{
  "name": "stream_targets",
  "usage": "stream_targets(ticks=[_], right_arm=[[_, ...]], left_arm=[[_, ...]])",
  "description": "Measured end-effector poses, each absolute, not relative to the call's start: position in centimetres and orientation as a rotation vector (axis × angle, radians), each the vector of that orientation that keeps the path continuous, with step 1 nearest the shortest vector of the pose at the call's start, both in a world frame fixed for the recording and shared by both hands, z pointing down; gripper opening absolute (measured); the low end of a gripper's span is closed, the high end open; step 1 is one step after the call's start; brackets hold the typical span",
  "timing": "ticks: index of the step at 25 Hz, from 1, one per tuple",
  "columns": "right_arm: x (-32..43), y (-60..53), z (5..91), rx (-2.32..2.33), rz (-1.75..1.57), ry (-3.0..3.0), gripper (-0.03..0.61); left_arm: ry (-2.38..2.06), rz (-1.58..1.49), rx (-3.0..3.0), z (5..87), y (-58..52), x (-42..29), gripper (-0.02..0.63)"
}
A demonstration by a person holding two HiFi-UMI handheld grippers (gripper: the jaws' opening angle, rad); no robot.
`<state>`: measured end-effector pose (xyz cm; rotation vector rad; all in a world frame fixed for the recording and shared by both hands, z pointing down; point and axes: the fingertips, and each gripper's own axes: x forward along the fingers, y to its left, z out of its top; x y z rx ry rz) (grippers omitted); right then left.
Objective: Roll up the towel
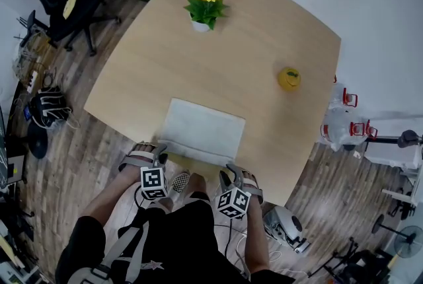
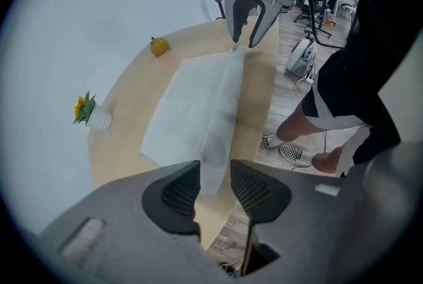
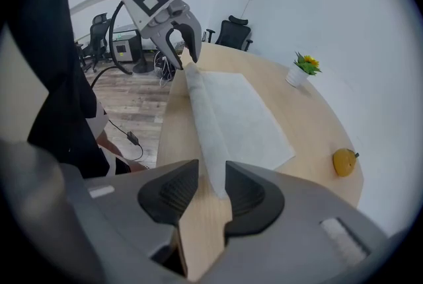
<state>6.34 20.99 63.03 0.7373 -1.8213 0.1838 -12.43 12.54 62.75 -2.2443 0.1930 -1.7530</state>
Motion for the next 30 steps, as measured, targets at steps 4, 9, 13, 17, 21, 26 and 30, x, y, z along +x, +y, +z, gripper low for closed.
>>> stream_targets(ticks=[4, 9, 13, 17, 21, 26, 30], right_arm=[[6.5, 21.0, 64.0, 0.729, 0.194, -1.815, 0.133], [6.7, 20.9, 65.0, 0.716, 0.219, -1.814, 0.133], [6.7, 20.5, 65.6, 0.701, 0.232, -1.82, 0.133], [7.0, 20.1, 66.1, 0.693, 0.236, -1.816, 0.126], [7.2, 19.5, 66.2, 0.698, 0.22, -1.808, 0.078], [7.2, 19.5, 66.4, 0.703, 0.206, -1.803, 0.071], [7.1, 20.0, 66.2, 0.711, 0.203, -1.796, 0.056]], left_arm=[[0.154, -1.768, -2.246, 64.1, 12.8, -12.3, 0.156], [0.129, -1.788, -2.251, 65.3, 12.6, -12.1, 0.155], [0.122, -1.804, -2.247, 66.0, 12.2, -11.9, 0.15], [0.1, -1.814, -2.276, 66.1, 12.4, -11.7, 0.144], [0.094, -1.806, -2.285, 66.1, 12.4, -11.7, 0.129], [0.127, -1.784, -2.253, 66.1, 11.7, -11.7, 0.094], [0.131, -1.783, -2.241, 66.1, 12.4, -12.0, 0.075]])
